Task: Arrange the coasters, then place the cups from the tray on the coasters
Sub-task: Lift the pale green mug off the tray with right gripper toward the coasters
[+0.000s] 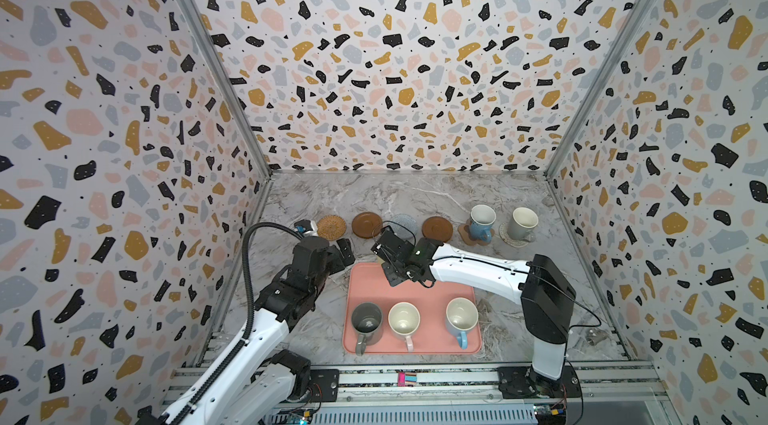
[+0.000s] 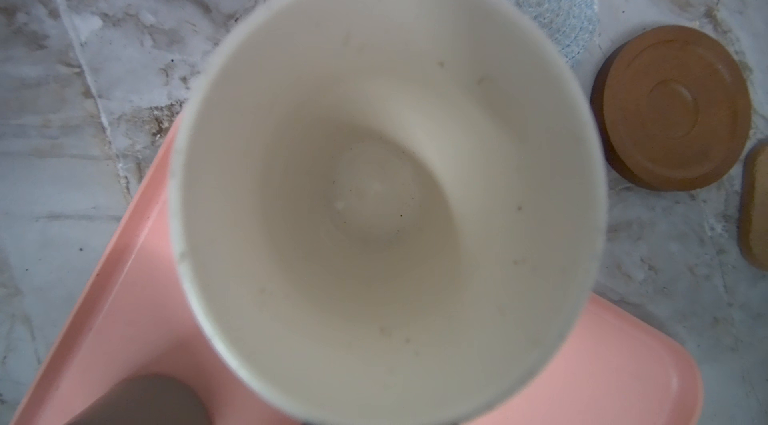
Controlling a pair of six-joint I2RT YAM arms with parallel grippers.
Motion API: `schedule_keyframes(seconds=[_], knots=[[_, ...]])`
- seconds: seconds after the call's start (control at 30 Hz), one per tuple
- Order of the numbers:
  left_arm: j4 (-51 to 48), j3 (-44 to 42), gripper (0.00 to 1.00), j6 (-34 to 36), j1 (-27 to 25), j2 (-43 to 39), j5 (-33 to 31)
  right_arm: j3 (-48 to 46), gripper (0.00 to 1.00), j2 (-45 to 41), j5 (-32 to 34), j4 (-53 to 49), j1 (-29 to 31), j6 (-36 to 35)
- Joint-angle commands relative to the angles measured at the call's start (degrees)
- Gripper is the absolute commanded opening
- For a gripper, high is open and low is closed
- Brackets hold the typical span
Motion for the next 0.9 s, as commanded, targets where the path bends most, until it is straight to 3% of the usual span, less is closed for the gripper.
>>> schedule_keyframes(seconds=[0.0, 0.87], knots=[[0.81, -0.72, 0.99, -0.06, -0.02, -0.74, -0.1, 0.36, 0.15, -5.26, 2.4, 0.74, -0.41, 0.74], [0.82, 0.11, 1.0, 0.48, -0.08, -0.04, 0.18, -0.52, 0.15, -7.39, 4.22, -0.73, -3.7, 0.75]])
